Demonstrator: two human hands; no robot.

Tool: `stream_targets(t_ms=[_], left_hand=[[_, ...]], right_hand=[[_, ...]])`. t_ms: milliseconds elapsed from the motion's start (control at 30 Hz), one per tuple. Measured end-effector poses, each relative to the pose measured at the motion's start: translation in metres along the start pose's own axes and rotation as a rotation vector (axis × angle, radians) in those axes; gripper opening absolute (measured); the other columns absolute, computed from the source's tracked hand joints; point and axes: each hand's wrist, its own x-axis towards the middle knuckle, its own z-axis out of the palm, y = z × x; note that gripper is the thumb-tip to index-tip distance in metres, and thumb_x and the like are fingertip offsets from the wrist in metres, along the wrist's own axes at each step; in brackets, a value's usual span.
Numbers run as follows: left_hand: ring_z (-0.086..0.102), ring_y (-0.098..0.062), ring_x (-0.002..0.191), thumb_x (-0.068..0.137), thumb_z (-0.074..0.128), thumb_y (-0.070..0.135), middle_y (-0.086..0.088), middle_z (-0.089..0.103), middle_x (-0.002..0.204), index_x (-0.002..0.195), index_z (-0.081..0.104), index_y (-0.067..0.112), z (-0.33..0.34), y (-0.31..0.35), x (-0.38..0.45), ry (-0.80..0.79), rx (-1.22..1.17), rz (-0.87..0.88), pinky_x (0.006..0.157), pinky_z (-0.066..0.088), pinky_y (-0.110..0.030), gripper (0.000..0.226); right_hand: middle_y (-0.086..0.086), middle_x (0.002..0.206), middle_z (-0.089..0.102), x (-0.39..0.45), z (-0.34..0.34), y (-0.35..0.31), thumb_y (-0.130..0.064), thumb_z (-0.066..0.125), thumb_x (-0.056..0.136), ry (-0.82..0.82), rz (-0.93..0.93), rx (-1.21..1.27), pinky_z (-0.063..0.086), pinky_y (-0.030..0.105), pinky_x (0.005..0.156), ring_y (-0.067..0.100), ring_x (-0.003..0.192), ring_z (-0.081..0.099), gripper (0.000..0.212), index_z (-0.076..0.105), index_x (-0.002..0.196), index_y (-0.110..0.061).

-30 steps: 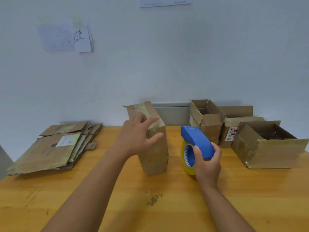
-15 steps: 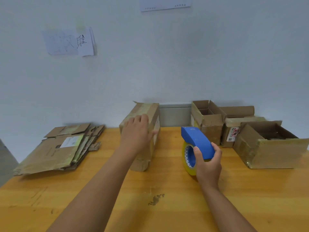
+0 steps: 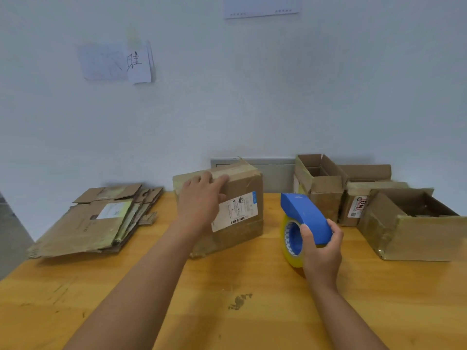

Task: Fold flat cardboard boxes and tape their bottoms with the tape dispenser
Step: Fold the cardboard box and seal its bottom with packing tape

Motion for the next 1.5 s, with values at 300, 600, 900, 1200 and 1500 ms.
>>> stream_targets(t_ms=[300,600,900,1200,1500], left_hand=[[0.015,-0.033,0.149,0.075,0.022,0.093,-0.007,0.029,0.158,0.143,0.033,0.023,-0.002,0.008,-0.005,-0.184,-0.103,-0.067,0.119,0.002,-0.054,0.098],[0.035,-0.033,0.139,0.083,0.028,0.083,-0.012,0.049,0.143,0.137,0.044,0.018,0.003,0.073,0.008,-0.057,-0.030,-0.209,0.117,0.020,-0.051,0.086],[0.049,-0.019,0.126,0.096,0.041,0.046,0.003,0.058,0.135,0.133,0.051,0.023,-0.009,0.020,-0.008,-0.014,-0.376,0.136,0.102,0.040,-0.039,0.045],[0.034,-0.004,0.138,0.100,0.056,0.020,0.012,0.058,0.137,0.126,0.065,0.022,-0.015,-0.007,-0.019,-0.023,-0.599,0.216,0.110,0.023,-0.024,0.028],[0.030,-0.009,0.141,0.095,0.064,0.031,0.012,0.051,0.142,0.133,0.059,0.026,-0.008,-0.011,-0.038,0.021,-0.604,0.103,0.109,0.020,-0.018,0.039]], right_hand=[[-0.022,0.105,0.051,0.000,0.001,-0.002,-0.062,0.061,0.074,-0.006,0.000,0.007,0.044,0.011,0.056,-0.015,0.088,0.055,0.072,0.041,0.136,-0.030],[-0.022,0.105,0.051,-0.003,0.001,0.000,-0.058,0.063,0.076,-0.034,-0.035,-0.007,0.044,0.004,0.059,-0.021,0.090,0.053,0.069,0.041,0.134,-0.028],[-0.025,0.107,0.049,0.000,0.002,0.005,-0.054,0.070,0.082,-0.036,-0.040,-0.037,0.046,0.005,0.059,-0.020,0.093,0.052,0.069,0.039,0.138,-0.027],[-0.010,0.111,0.051,-0.004,0.001,0.008,-0.041,0.071,0.088,-0.096,-0.072,-0.123,0.048,0.008,0.060,-0.008,0.093,0.056,0.063,0.039,0.140,-0.026],[-0.004,0.126,0.055,-0.002,0.001,0.003,-0.064,0.060,0.083,-0.127,-0.119,-0.301,0.048,0.027,0.076,0.015,0.106,0.055,0.079,0.039,0.149,-0.025]])
